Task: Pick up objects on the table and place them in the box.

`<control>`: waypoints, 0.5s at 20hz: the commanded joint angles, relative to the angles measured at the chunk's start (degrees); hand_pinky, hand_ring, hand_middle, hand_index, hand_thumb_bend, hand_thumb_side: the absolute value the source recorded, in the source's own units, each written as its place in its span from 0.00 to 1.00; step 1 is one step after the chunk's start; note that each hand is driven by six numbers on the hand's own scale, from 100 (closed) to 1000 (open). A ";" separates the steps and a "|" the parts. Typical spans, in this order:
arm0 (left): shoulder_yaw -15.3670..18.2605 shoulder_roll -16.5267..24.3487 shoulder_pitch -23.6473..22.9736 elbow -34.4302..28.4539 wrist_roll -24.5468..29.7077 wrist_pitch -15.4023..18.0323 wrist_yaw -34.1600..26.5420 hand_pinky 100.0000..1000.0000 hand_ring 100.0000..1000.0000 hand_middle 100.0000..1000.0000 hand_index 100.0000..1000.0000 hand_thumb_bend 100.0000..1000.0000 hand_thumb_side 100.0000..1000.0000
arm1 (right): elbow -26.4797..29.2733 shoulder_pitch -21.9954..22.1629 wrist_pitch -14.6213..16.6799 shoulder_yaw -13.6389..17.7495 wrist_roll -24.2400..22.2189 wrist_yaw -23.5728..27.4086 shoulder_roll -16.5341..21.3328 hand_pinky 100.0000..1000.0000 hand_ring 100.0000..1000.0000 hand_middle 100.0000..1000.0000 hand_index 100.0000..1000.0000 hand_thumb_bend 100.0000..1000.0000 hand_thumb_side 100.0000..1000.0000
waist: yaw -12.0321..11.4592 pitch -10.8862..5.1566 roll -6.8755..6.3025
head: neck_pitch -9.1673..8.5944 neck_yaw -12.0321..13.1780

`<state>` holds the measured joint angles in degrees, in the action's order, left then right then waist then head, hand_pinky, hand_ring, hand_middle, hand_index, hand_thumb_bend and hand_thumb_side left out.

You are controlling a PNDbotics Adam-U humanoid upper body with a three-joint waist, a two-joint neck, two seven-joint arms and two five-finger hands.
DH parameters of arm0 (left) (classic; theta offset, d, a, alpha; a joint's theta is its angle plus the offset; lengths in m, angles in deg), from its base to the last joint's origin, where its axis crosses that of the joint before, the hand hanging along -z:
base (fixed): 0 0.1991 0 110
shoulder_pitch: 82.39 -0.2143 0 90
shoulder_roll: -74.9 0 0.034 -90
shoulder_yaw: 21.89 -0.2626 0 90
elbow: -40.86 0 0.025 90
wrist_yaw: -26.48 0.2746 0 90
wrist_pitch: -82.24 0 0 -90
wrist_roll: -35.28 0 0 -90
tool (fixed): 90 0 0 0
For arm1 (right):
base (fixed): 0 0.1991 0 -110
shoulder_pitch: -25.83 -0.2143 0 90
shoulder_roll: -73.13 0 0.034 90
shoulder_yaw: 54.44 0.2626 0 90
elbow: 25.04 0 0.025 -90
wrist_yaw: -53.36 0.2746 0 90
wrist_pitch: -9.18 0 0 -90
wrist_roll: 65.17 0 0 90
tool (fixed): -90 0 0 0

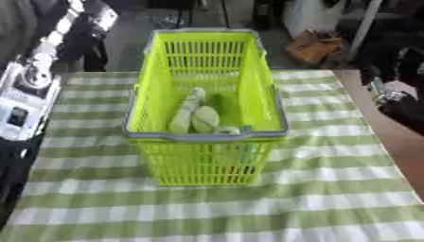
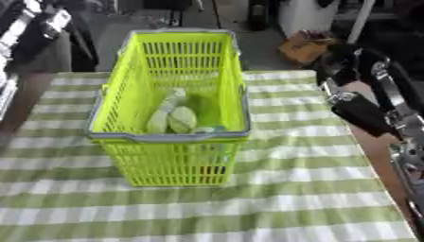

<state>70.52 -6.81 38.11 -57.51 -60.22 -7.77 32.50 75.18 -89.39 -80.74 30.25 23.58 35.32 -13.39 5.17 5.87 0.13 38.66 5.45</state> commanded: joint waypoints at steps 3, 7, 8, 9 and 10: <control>4.88 -0.23 -8.80 -6.48 -8.02 -0.36 -6.34 0.50 0.90 0.62 0.80 0.31 1.00 | 0.35 -0.33 -0.04 0.96 0.51 0.48 0.66 0.57 0.52 0.67 0.85 0.18 0.54 | -1.33 -1.55 0.56 | 0.75 -0.75; 5.55 -1.35 -12.14 -7.20 -9.97 -1.73 -7.57 0.49 0.90 0.62 0.80 0.31 1.00 | 0.33 -0.12 0.03 0.88 0.44 0.56 0.56 0.57 0.52 0.67 0.85 0.18 0.54 | -1.85 -1.89 0.69 | 0.92 -0.78; 5.58 -1.55 -12.64 -7.39 -10.12 -1.62 -7.71 0.49 0.90 0.62 0.80 0.31 1.00 | 0.34 -0.12 0.03 0.91 0.46 0.58 0.55 0.57 0.52 0.67 0.85 0.18 0.54 | -1.99 -1.93 0.70 | 1.01 -0.78; 5.59 -1.80 -13.25 -7.67 -10.16 -1.28 -7.80 0.49 0.90 0.62 0.80 0.31 1.00 | 0.34 -0.13 0.03 0.94 0.53 0.59 0.54 0.57 0.52 0.67 0.85 0.18 0.54 | -2.12 -1.98 0.70 | 1.13 -0.78; 5.53 -2.00 -13.68 -7.80 -10.08 -1.04 -7.88 0.49 0.90 0.62 0.80 0.31 1.00 | 0.35 -0.14 0.05 0.91 0.55 0.60 0.52 0.57 0.52 0.67 0.85 0.18 0.54 | -2.22 -1.99 0.69 | 1.19 -0.69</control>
<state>75.36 -9.51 24.00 -64.02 -69.94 -9.04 24.97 75.16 -88.82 -80.82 30.58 23.89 35.35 -13.42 2.91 4.58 0.88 39.33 4.77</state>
